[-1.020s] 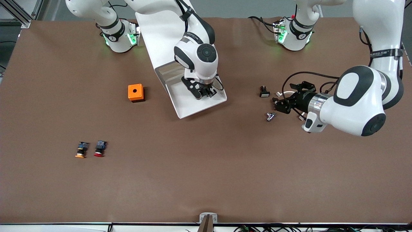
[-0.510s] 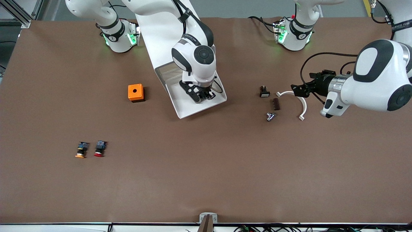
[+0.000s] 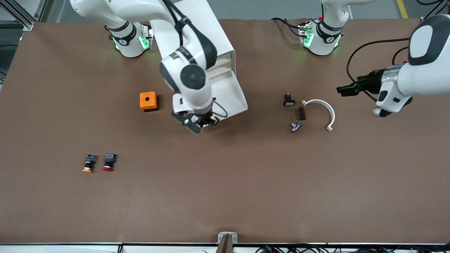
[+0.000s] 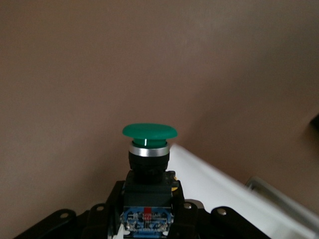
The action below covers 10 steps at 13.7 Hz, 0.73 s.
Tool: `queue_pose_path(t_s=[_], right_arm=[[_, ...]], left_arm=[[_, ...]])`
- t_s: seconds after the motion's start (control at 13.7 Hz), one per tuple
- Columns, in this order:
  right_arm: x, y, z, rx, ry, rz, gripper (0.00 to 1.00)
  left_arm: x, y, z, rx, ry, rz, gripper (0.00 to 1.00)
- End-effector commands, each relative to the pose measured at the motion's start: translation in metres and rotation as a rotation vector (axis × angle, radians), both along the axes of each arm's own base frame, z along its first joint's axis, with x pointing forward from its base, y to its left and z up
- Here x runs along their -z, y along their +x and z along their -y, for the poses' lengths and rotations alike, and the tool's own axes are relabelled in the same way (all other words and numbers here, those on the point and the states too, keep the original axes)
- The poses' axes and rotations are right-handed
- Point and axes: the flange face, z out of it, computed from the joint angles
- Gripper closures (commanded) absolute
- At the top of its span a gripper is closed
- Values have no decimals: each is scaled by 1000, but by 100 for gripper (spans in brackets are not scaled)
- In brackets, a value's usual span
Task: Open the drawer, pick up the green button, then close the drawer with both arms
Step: 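Carry the green button with the right gripper toward the red button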
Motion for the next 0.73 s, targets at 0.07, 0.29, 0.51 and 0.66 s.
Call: queue_pose_path(t_s=[0.07,0.29,0.51,0.66], right_arm=[[1,49,82,-132,13,-10,100],[19,78,153,-199,16,2,100],[43,91,193,-251,-9,14,100],[69,104,223,-295,-20,24,100]], left_arm=[[-77,-4,-5,108,49,197,0],[-114,4,-2,143,75,299,0],[-140,17,3,150,70,372,0],[-144,19,18,179,66,381,0]])
